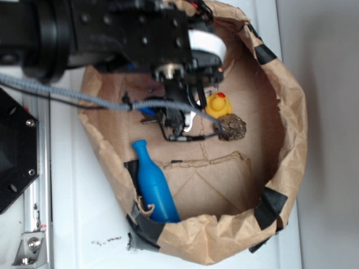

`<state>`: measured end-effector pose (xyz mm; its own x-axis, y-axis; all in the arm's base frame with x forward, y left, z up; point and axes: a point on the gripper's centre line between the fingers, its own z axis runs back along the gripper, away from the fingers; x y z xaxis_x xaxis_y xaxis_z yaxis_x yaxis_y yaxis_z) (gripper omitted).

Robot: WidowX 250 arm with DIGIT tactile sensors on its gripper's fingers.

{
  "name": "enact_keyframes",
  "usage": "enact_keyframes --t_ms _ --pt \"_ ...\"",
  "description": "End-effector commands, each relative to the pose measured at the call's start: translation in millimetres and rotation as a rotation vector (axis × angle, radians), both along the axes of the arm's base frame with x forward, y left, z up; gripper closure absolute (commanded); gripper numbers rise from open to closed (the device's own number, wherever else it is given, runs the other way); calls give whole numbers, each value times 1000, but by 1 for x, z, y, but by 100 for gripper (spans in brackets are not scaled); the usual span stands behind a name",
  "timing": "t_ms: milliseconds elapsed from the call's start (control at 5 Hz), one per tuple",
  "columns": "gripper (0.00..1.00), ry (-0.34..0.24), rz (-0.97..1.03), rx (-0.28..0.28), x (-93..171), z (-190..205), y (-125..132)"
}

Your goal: Grab the silver keys.

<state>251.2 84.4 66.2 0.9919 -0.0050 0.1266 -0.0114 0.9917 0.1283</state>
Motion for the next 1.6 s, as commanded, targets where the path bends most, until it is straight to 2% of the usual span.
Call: enact_keyframes --t_ms 0,200,800,1400 --pt "0 -25 5 15 -7 6 15" --pt "0 -31 -15 4 -8 5 14" --pt "0 24 -167 -257 -36 33 -6" --pt "0 -18 -134 -188 -32 12 -17"
